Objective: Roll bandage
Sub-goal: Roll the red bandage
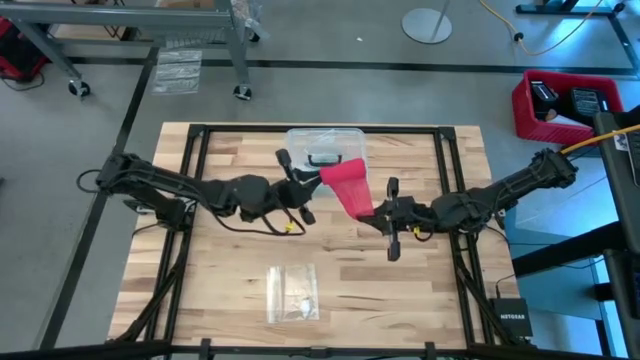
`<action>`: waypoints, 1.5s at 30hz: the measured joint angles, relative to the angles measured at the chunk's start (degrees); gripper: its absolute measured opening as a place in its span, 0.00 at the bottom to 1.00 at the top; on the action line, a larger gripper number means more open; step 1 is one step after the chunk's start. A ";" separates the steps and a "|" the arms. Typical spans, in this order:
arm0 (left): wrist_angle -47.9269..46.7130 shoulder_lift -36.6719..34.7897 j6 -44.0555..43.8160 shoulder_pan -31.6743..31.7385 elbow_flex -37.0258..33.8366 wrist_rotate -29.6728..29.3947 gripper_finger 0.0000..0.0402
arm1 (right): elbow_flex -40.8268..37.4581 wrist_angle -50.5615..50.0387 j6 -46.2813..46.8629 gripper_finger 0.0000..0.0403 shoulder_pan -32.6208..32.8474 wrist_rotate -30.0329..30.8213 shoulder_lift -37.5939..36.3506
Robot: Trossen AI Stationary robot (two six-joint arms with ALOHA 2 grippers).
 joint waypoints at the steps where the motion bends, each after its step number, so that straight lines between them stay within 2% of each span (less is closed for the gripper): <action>1: -0.05 0.65 -0.02 -0.02 0.00 -0.02 0.03 | -0.02 0.21 0.00 0.01 0.12 0.47 0.01; 11: -5.51 6.14 -4.46 -0.90 0.09 -0.13 0.03 | -0.04 1.36 3.34 0.01 0.41 1.08 0.01; 18: -6.32 8.02 -4.46 -3.90 0.09 -0.41 0.03 | -0.07 1.46 3.26 0.01 0.41 6.61 0.03; 26: -5.73 8.28 -3.57 -6.65 0.09 4.35 0.03 | -0.07 -0.44 2.90 0.02 -1.38 7.42 0.03; 31: -5.95 8.32 -1.23 -7.91 0.06 6.43 0.03 | -0.04 -4.80 5.44 0.12 -4.33 5.11 1.15; 38: -8.22 8.41 2.03 -8.13 -0.02 7.15 0.03 | 0.00 -10.42 5.99 0.31 -5.75 -2.29 3.68; 45: -8.54 8.50 3.66 -8.07 -0.07 7.46 0.03 | 0.09 -14.15 5.20 0.40 -5.71 -2.77 3.81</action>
